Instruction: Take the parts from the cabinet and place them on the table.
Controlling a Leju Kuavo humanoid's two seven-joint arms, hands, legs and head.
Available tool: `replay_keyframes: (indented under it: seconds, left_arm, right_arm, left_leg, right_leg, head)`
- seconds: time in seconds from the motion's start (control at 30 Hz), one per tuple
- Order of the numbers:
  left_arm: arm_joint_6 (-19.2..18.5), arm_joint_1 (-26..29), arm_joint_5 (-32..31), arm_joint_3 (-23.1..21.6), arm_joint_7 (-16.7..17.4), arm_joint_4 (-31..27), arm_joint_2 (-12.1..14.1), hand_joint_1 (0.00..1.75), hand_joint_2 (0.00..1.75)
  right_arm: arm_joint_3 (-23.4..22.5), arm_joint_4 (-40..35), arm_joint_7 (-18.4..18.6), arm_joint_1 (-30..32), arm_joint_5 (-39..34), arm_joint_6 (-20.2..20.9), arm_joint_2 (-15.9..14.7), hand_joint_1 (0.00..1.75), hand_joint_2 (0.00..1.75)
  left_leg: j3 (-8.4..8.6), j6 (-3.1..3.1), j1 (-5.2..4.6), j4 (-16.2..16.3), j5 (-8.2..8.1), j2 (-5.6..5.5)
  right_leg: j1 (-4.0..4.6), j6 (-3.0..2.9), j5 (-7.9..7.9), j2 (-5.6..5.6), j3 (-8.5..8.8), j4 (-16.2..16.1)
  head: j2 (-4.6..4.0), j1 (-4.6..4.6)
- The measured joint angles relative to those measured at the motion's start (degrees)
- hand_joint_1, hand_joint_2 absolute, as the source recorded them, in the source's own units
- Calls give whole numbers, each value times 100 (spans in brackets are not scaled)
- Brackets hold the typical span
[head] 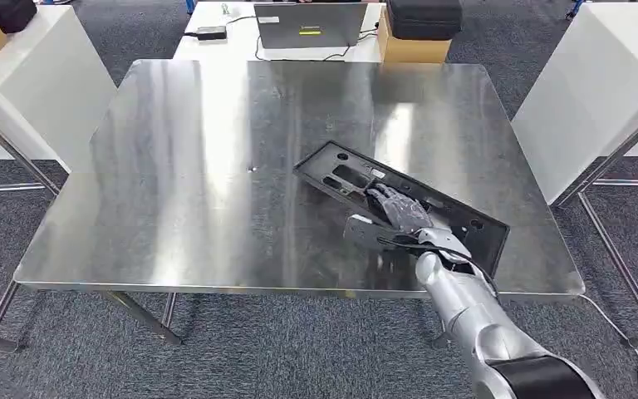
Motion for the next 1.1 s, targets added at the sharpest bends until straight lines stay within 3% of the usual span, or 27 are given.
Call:
replay_keyframes:
  seconds: [0.3,0.47,0.53,0.67,0.87,1.03,1.1]
  left_arm:
    - [46,0,-35,46,-44,0,-13,0,0]
    - [70,0,-37,70,-170,0,-44,0,0]
    - [48,1,-37,85,-306,0,-52,0,0]
    - [-2,1,-22,155,-787,0,-74,0,0]
    - [-37,-2,-11,186,-961,0,-87,0,0]
    - [85,-2,-9,243,-1051,0,-92,0,0]
    - [96,-4,-9,282,-1053,0,-92,0,0]
  right_arm:
    - [33,-503,-26,206,-188,-686,15,0,0]
    - [33,-2041,-104,987,-229,-1820,22,0,0]
    - [33,-2790,-306,1400,-446,-2468,26,0,0]
    - [35,-4211,-954,2248,-1426,-3281,61,0,0]
    - [74,-5490,-1298,3020,-1992,-3499,105,0,0]
    - [26,-6214,-2057,3729,-4115,-3385,297,0,0]
    - [-44,-6375,-2232,4002,-4404,-3364,365,0,0]
  left_leg:
    - [-3,0,-1,0,0,0]
    - [-7,1,-2,0,-1,-3]
    - [-7,2,-2,0,-4,-3]
    - [-2,2,-4,0,-25,-5]
    - [12,-3,-4,-1,-30,2]
    - [15,-4,-2,-1,-31,-3]
    - [12,-6,-2,-2,-32,-1]
  right_leg:
    - [0,1,0,0,2,0]
    - [1,1,-1,-1,1,0]
    - [1,2,-2,-1,0,0]
    - [0,2,-7,-3,-8,-3]
    - [0,1,-8,4,-9,-4]
    - [-1,-2,-10,-6,-5,-4]
    - [-1,-3,-11,-1,-5,-4]
  head:
    - [0,2]
    - [0,-2]
    - [0,0]
    - [0,0]
    - [0,2]
    - [0,0]
    - [0,0]
